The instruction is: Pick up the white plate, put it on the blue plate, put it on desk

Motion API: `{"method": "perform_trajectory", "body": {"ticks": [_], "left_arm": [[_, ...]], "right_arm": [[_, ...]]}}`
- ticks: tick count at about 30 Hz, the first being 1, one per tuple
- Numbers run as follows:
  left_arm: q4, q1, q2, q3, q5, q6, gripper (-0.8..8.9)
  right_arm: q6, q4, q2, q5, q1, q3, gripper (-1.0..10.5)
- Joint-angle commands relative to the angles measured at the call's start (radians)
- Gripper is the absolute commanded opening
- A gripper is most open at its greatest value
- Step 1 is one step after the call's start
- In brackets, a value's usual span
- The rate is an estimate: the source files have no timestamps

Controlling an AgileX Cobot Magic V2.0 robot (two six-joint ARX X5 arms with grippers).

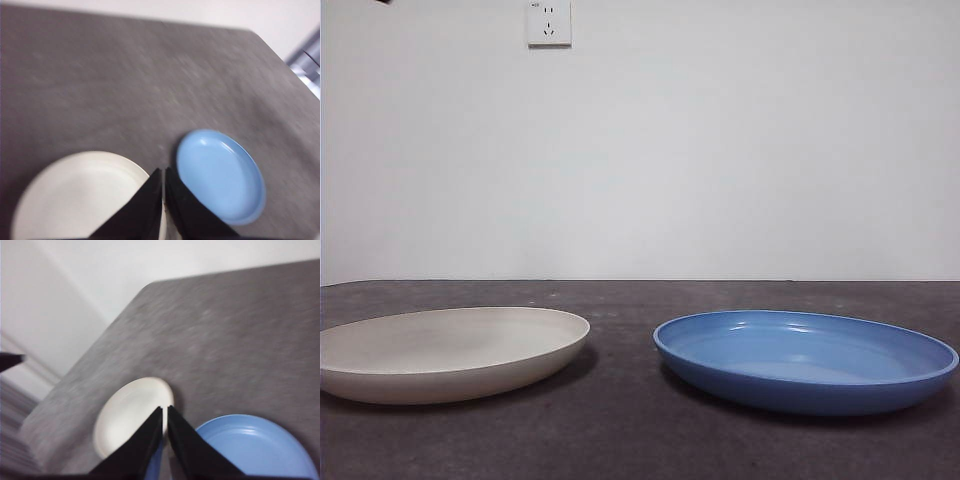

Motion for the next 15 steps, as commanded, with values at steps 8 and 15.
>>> {"method": "perform_trajectory", "body": {"ticks": [8,15], "left_arm": [[-0.03,-0.032,0.016,0.024,0.03,0.031,2.68],[-0.029,-0.032,0.017,0.024,0.03,0.035,5.74]], "right_arm": [[-0.026,-0.057,0.01,-0.011,0.01,0.018,0.2],[-0.045,-0.074,0.01,-0.01,0.01,0.018,5.3]]}}
